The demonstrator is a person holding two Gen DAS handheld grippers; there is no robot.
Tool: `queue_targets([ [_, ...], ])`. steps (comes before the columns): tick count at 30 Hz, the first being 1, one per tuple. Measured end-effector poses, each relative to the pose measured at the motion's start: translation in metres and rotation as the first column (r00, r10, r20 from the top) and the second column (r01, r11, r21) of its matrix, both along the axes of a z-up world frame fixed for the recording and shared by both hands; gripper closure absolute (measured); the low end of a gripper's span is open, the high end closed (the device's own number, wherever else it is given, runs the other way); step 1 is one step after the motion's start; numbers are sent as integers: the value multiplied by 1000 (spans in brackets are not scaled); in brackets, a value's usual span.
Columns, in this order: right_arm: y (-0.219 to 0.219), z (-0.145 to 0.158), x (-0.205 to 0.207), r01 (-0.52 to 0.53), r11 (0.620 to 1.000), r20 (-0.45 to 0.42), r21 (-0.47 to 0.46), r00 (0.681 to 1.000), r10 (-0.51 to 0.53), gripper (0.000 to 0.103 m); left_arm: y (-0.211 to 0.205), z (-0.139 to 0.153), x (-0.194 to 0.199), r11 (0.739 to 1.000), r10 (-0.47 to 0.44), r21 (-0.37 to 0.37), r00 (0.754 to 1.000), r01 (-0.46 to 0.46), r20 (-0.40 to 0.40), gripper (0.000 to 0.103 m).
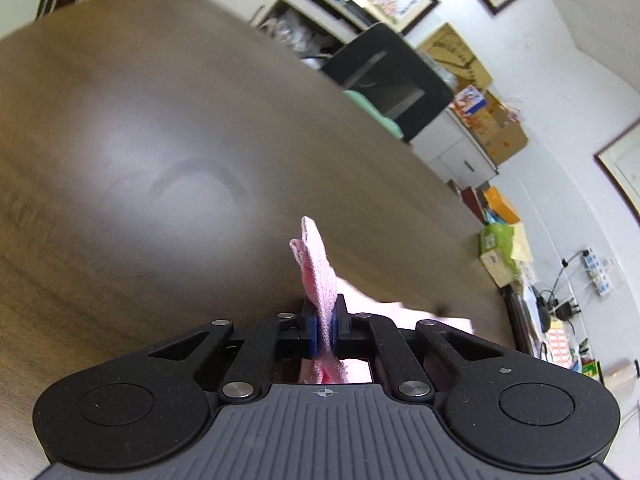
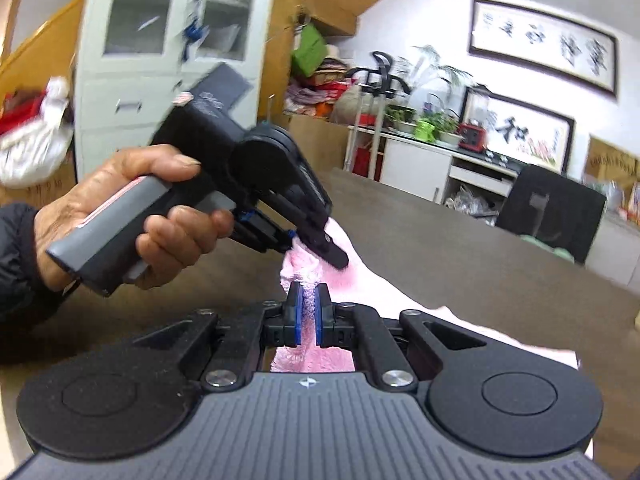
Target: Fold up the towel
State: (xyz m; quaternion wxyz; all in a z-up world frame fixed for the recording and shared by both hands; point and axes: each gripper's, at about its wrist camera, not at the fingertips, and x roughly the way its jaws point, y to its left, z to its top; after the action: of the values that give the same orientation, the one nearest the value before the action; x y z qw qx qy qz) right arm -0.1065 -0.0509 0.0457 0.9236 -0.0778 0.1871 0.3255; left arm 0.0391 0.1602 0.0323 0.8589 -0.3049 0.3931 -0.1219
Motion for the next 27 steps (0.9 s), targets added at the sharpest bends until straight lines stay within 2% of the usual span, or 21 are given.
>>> queue_targets([
  [5, -48, 3, 4, 87, 988, -47, 128, 996, -82, 97, -39, 35, 7, 997, -68, 43, 996, 66, 60, 98],
  [11, -99, 4, -7, 176, 962, -47, 210, 984, -170, 97, -105, 57, 24, 981, -163, 116, 984, 153, 76, 97],
  [14, -125, -2, -12, 229, 947, -59, 227, 974, -221, 97, -136, 57, 33, 971, -209, 136, 976, 198, 67, 97],
  [19, -165, -17, -9, 308, 914, -127, 264, 950, -283, 97, -184, 44, 43, 949, -268, 184, 963, 258, 34, 97],
  [24, -187, -38, -2, 358, 886, -219, 295, 928, -302, 97, -217, 25, 50, 925, -304, 236, 953, 298, -13, 96],
  [27, -193, -52, 0, 381, 879, -270, 287, 912, -308, 96, -234, 16, 50, 899, -333, 288, 942, 329, -34, 93],
])
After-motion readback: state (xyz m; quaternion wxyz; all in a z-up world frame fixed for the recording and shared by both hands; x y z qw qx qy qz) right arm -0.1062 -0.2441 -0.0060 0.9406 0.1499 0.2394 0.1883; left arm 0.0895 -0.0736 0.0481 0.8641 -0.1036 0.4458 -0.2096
